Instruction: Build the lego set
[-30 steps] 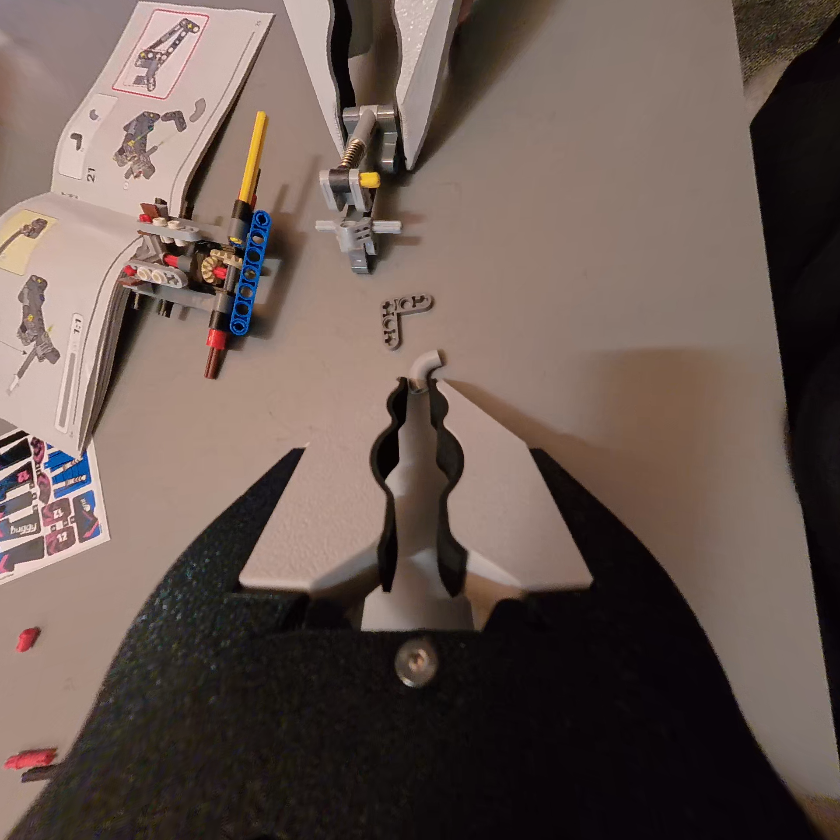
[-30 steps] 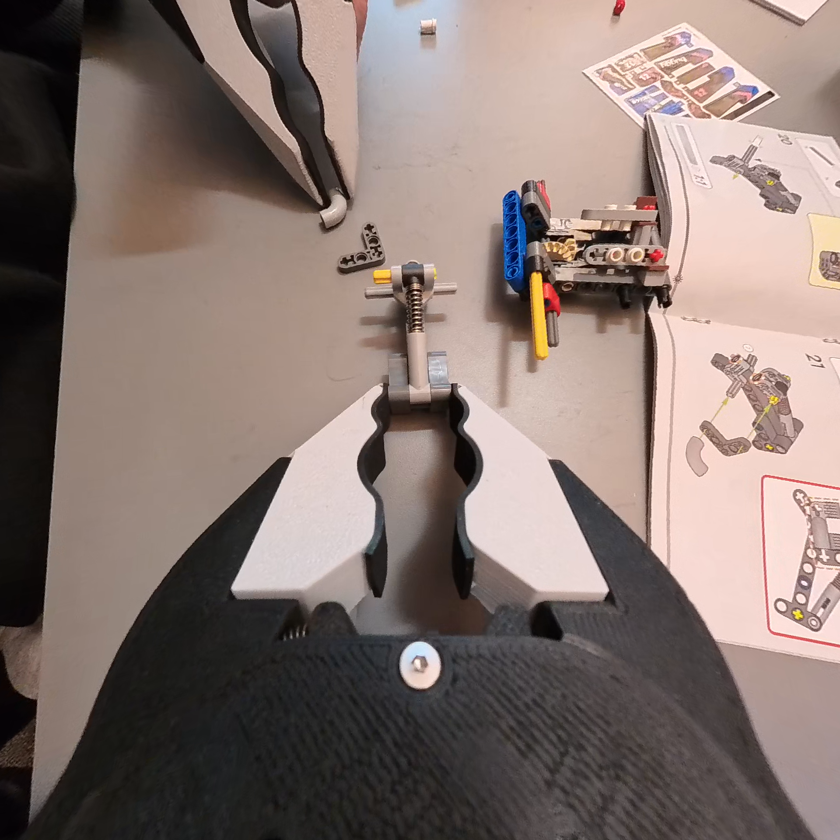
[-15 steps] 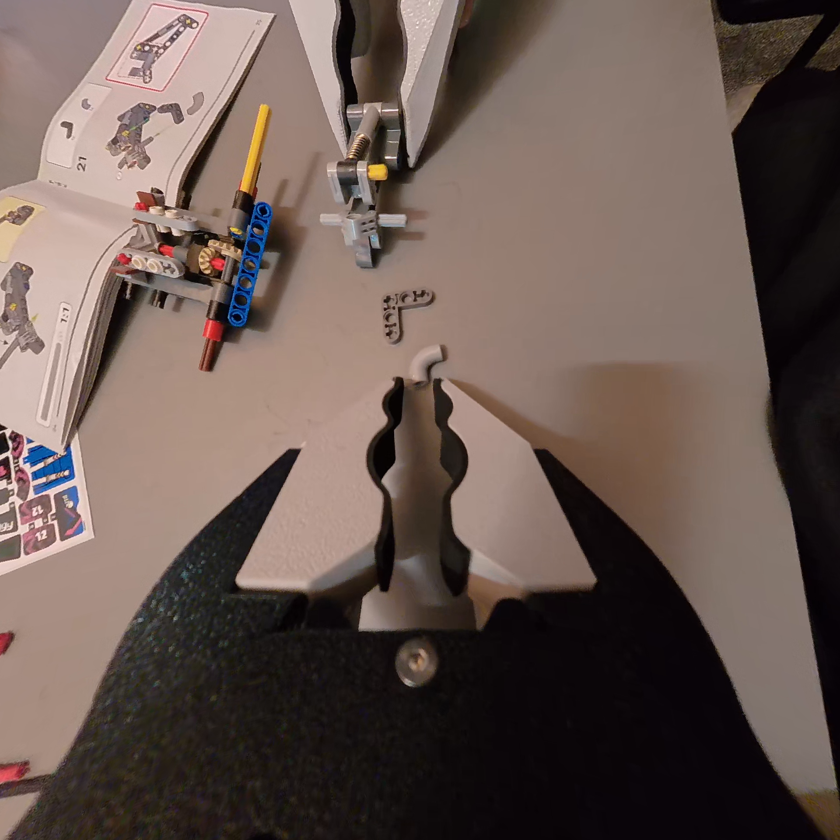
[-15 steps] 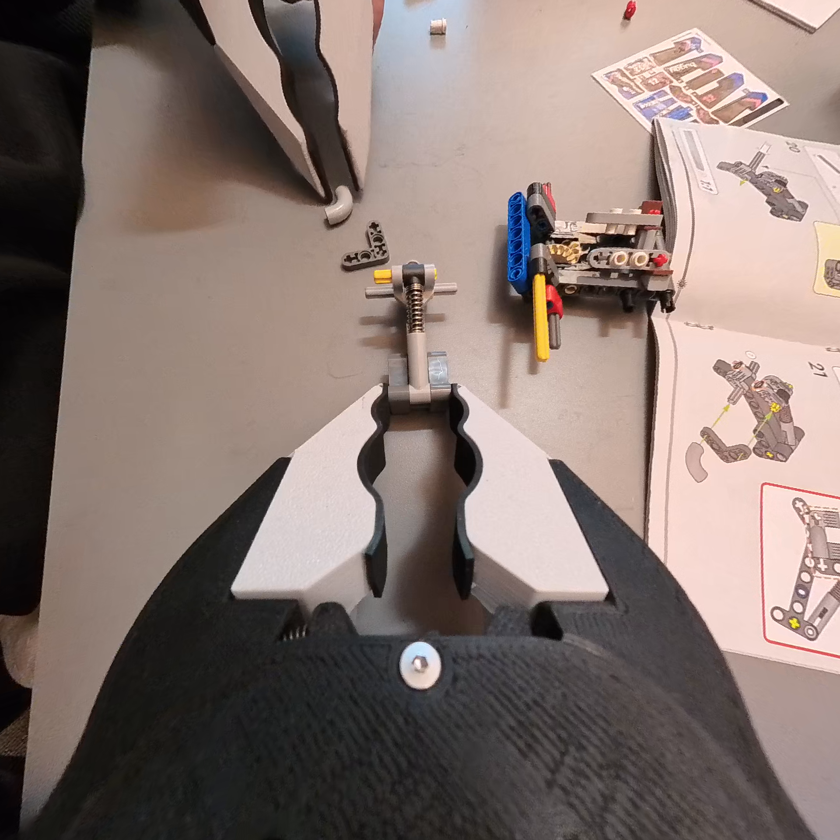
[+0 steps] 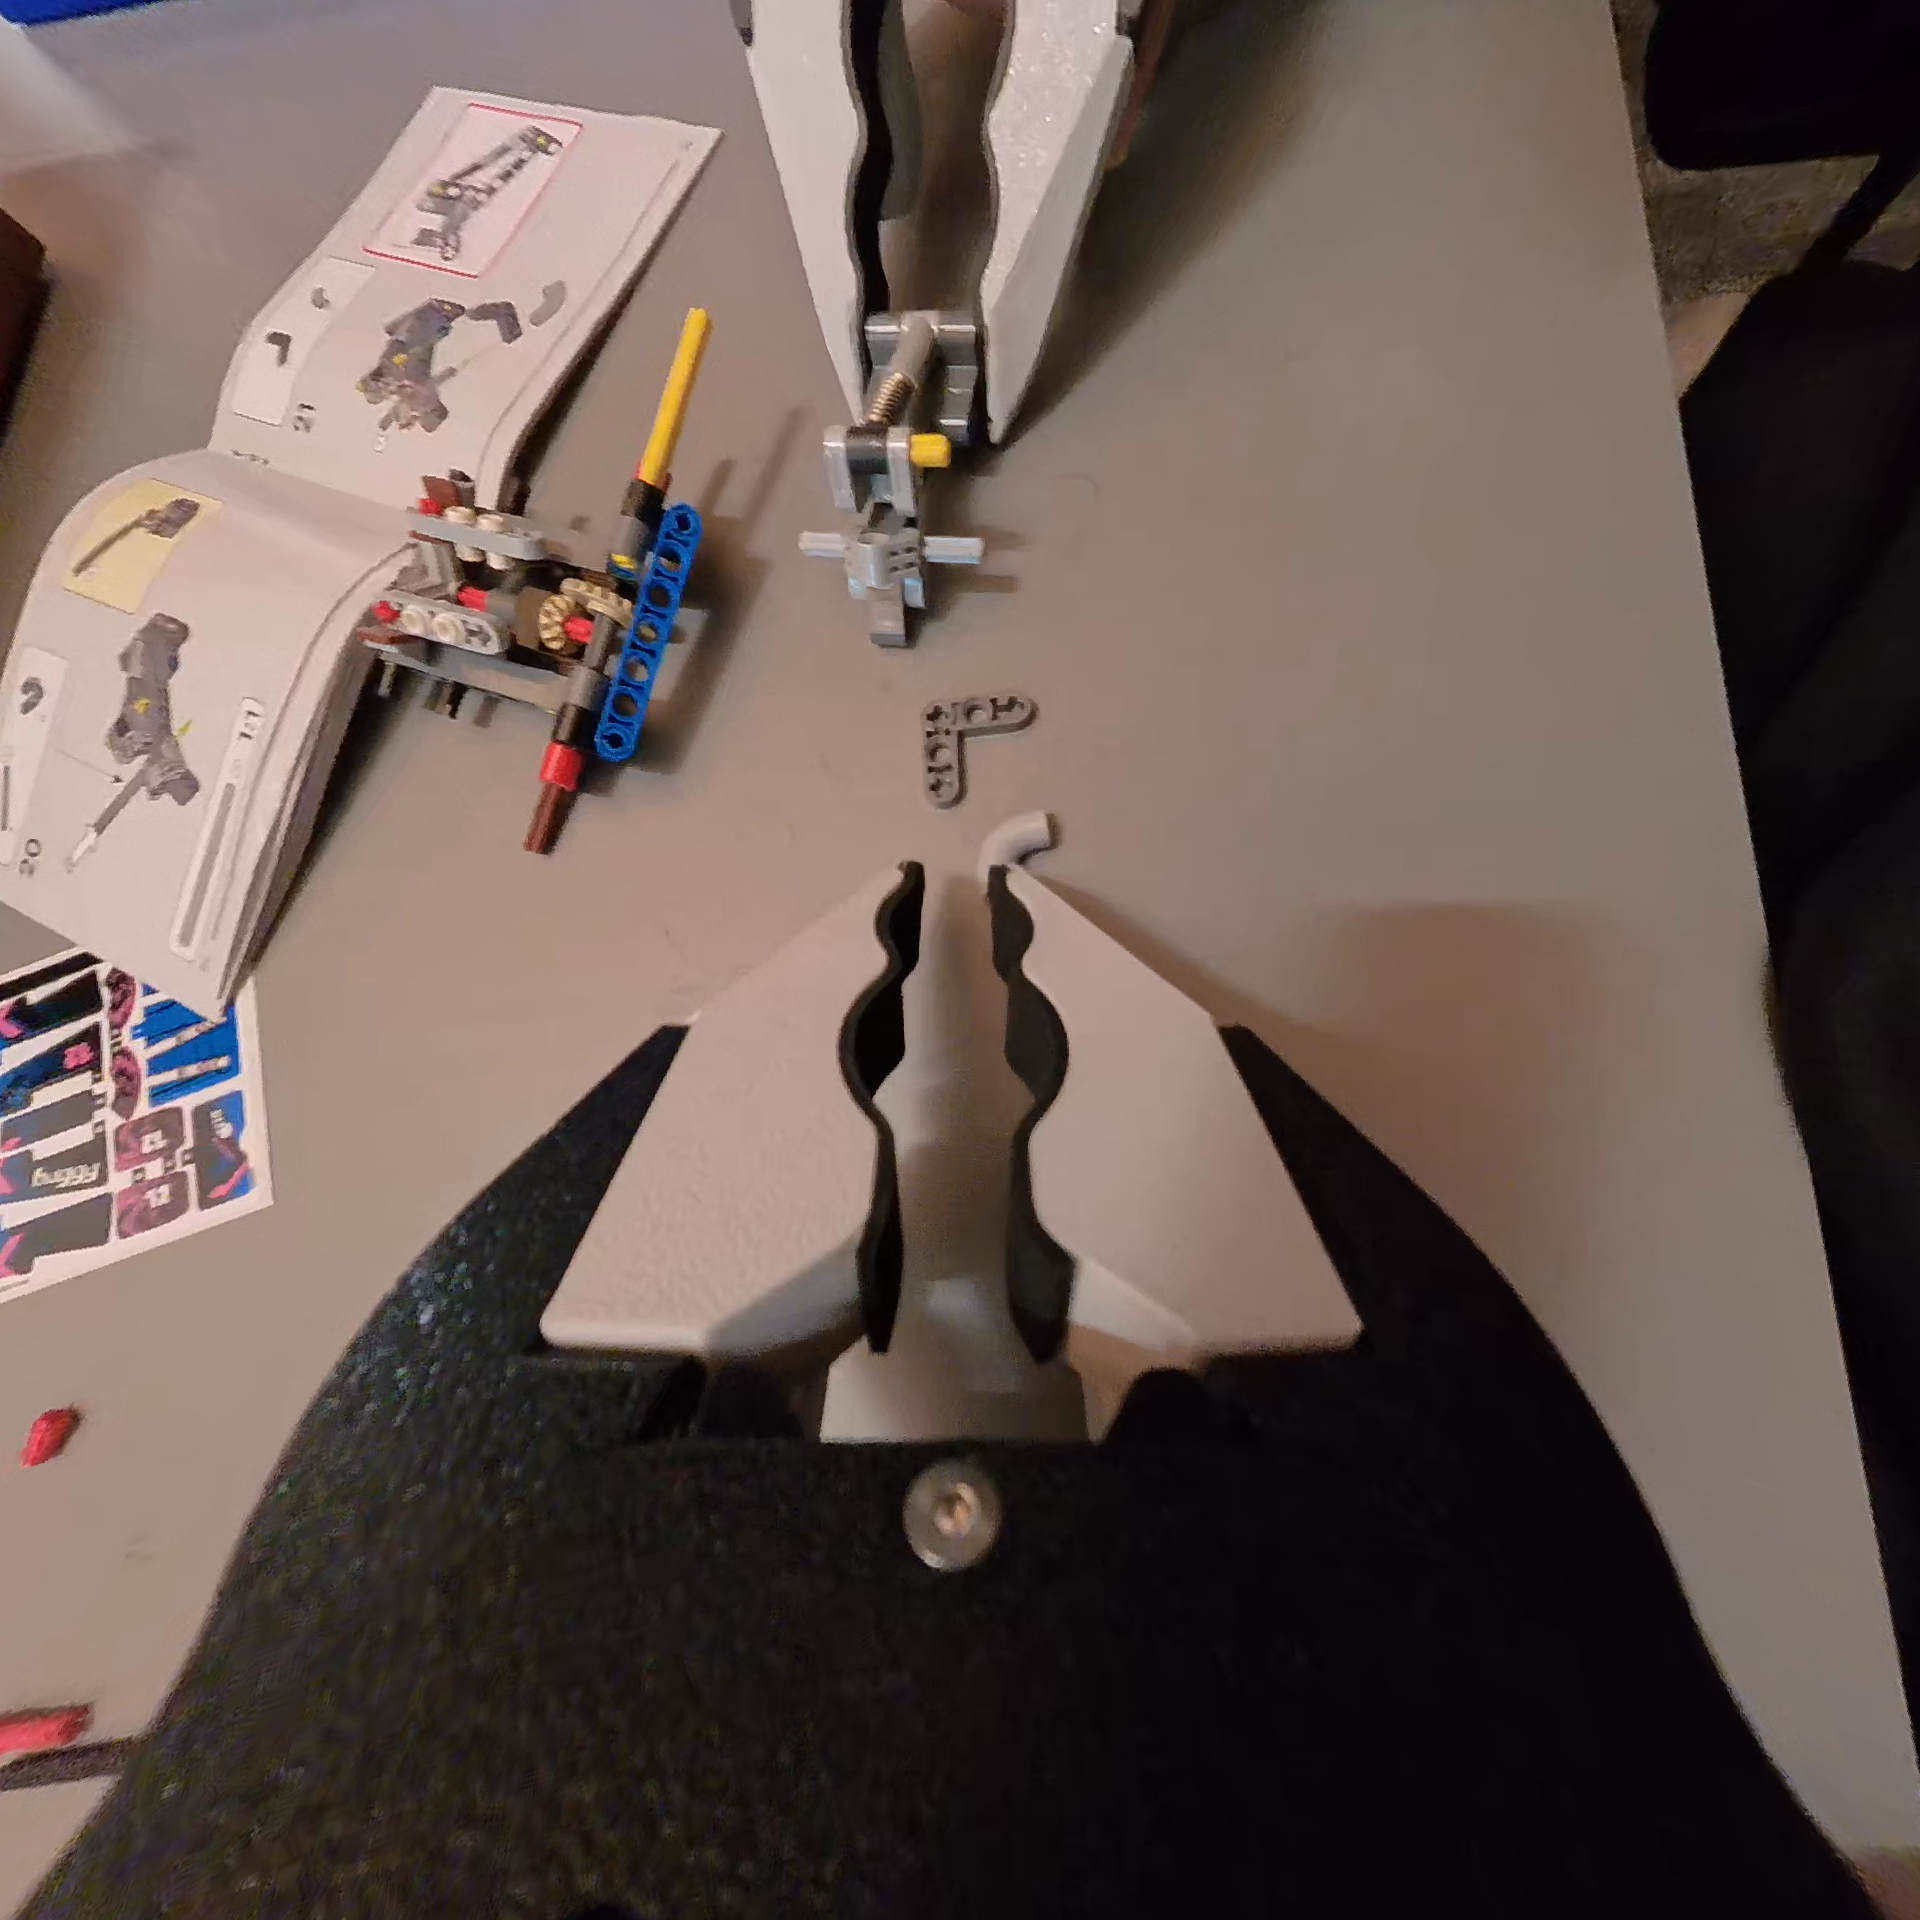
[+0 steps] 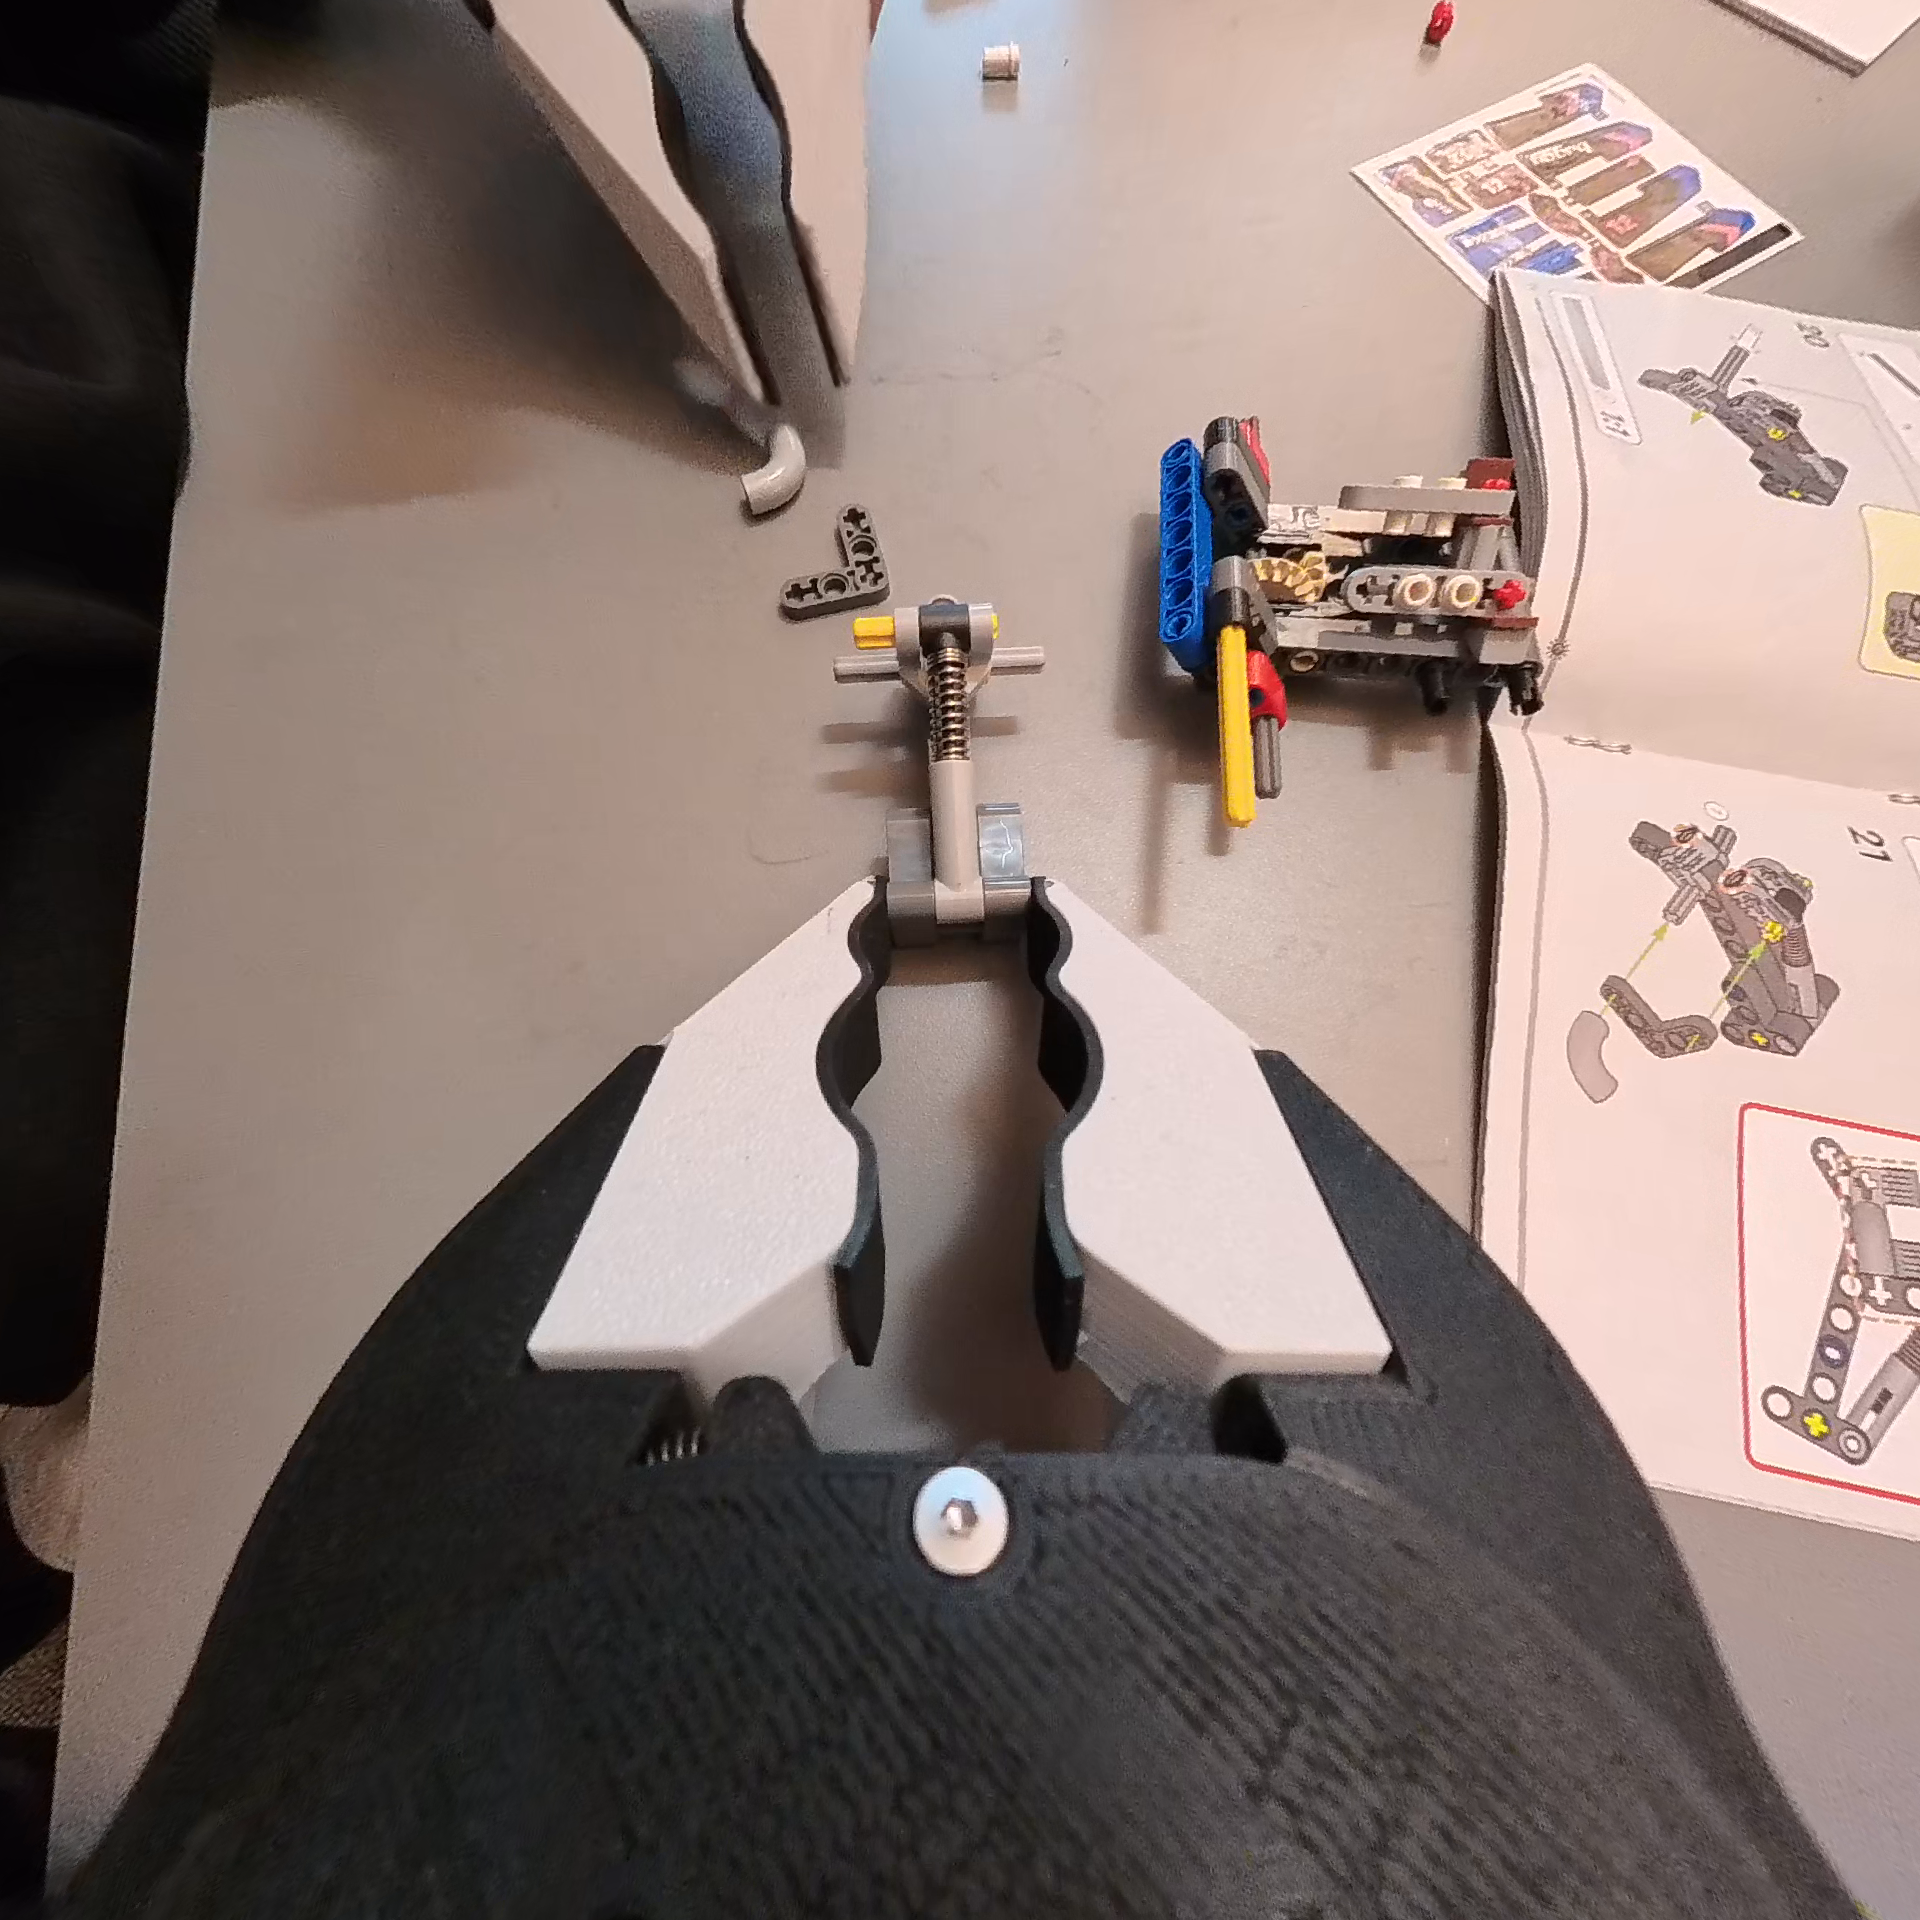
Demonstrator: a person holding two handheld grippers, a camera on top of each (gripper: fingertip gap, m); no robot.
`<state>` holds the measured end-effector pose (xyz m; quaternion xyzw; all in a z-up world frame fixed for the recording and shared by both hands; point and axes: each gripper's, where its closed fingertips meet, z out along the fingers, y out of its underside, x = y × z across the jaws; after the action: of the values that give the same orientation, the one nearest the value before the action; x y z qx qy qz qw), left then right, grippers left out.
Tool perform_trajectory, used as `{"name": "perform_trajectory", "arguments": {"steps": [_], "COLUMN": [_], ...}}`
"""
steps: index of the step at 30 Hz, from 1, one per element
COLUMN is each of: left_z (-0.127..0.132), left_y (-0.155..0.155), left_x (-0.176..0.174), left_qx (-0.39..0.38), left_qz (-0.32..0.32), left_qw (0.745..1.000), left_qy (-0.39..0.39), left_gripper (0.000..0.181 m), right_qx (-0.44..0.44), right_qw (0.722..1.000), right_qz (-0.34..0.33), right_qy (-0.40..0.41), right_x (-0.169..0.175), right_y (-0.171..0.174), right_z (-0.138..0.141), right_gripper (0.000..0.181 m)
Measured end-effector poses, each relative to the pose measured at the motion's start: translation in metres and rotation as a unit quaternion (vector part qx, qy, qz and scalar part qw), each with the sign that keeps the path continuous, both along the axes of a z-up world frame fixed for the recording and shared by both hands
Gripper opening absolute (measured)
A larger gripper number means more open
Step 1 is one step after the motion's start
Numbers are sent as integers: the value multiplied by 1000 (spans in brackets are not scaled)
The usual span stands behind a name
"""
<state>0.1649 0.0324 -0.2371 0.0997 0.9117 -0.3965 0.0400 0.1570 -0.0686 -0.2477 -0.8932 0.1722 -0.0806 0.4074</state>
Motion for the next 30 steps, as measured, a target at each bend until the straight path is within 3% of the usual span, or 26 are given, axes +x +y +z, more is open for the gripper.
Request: {"name": "perform_trajectory", "arguments": {"steps": [30], "left_z": [18], "left_y": [-23], "left_x": [26], "left_qx": [-69], "left_qz": [31], "left_qw": [997], "left_qy": [-10], "left_gripper": [5], "right_qx": [1], "right_qw": [1000], "right_qz": [-1], "right_qy": [3], "right_x": [1], "right_y": [0], "right_z": [0], "right_gripper": [24]}}
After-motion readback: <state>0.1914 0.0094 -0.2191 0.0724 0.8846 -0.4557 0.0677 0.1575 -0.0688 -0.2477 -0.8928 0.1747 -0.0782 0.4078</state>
